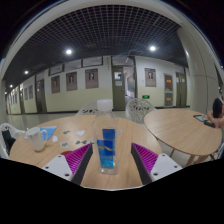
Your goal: Pour water
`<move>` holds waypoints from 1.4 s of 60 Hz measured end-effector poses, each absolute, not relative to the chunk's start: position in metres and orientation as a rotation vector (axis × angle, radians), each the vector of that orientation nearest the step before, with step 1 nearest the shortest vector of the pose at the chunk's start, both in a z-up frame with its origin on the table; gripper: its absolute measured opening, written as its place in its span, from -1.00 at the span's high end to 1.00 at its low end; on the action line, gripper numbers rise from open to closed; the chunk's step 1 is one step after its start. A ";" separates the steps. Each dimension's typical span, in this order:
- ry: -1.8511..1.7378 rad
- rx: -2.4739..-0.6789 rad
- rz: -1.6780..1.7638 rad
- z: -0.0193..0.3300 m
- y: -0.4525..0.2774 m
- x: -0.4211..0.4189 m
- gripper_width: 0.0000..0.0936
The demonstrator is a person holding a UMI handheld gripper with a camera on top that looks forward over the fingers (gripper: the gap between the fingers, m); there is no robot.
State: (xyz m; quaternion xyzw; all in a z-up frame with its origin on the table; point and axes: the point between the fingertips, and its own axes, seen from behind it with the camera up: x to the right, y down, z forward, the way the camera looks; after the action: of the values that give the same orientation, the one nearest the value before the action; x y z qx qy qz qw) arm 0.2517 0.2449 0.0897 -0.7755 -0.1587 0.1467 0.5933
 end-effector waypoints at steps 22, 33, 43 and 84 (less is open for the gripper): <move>-0.207 -1.737 0.283 0.090 0.299 0.222 0.01; -0.201 -1.735 0.190 0.089 0.297 0.221 0.28; -0.427 -1.624 -0.085 0.143 0.275 0.192 0.34; -1.740 -0.407 -1.477 0.209 0.206 -0.007 0.34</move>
State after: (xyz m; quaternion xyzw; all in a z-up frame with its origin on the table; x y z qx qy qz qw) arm -0.0073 0.2062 0.2091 -0.1608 -0.6878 -0.5839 0.4001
